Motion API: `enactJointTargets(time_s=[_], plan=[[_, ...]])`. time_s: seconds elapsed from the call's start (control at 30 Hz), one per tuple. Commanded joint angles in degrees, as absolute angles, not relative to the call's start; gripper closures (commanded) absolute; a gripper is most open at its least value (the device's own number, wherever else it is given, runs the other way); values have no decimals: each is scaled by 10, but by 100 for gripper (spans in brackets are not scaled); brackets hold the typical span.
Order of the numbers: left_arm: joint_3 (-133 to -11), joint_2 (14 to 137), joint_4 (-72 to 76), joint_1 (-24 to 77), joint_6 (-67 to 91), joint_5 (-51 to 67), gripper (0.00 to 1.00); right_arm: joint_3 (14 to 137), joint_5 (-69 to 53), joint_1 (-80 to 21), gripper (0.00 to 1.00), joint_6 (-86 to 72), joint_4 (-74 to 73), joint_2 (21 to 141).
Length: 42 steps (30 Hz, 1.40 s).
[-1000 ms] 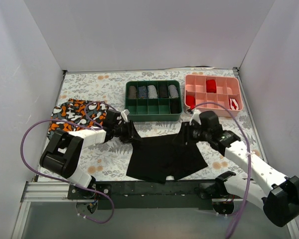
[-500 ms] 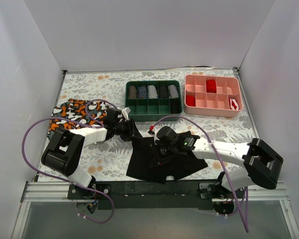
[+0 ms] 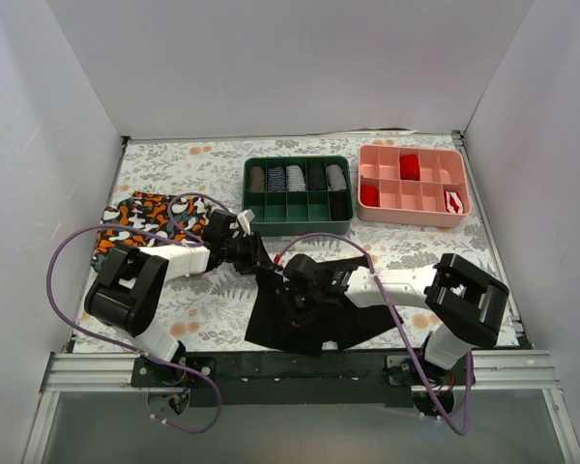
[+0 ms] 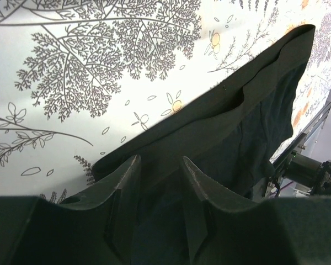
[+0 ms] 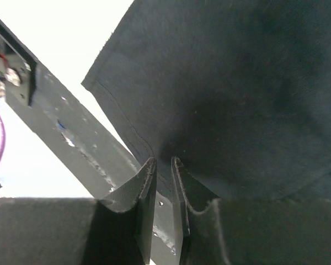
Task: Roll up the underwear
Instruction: Flatten out the underwear at the center of the board.
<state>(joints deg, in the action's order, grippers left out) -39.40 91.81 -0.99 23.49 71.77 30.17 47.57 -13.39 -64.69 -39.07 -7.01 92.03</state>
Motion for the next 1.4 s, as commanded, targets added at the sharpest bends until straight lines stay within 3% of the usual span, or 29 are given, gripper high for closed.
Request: enactJointTargets(time_s=[0.0, 0.4, 0.6, 0.73, 0.77, 0.87, 1.03, 1.2, 1.37], plan=[[-412, 931, -4, 236, 702, 287, 67, 478, -123, -663, 77, -394, -96, 933], [-427, 956, 10, 236, 686, 261, 69, 469, -134, -710, 86, -388, -138, 960], [-426, 939, 5, 236, 686, 271, 68, 525, -99, -712, 78, -366, -148, 982], [-448, 908, -38, 236, 676, 270, 62, 591, -63, -698, 69, -342, -168, 962], [-463, 901, -48, 236, 673, 269, 55, 601, -64, -692, 67, -341, -174, 938], [-487, 864, -85, 236, 668, 258, 48, 625, -19, -668, 59, -344, -204, 877], [-490, 792, -121, 236, 685, 229, 37, 559, 29, -590, 58, -356, -250, 782], [-435, 767, -113, 236, 711, 295, 41, 449, 14, -481, 64, -339, -268, 698], [-372, 764, -91, 240, 730, 308, 53, 402, 7, -411, 72, -310, -247, 678]])
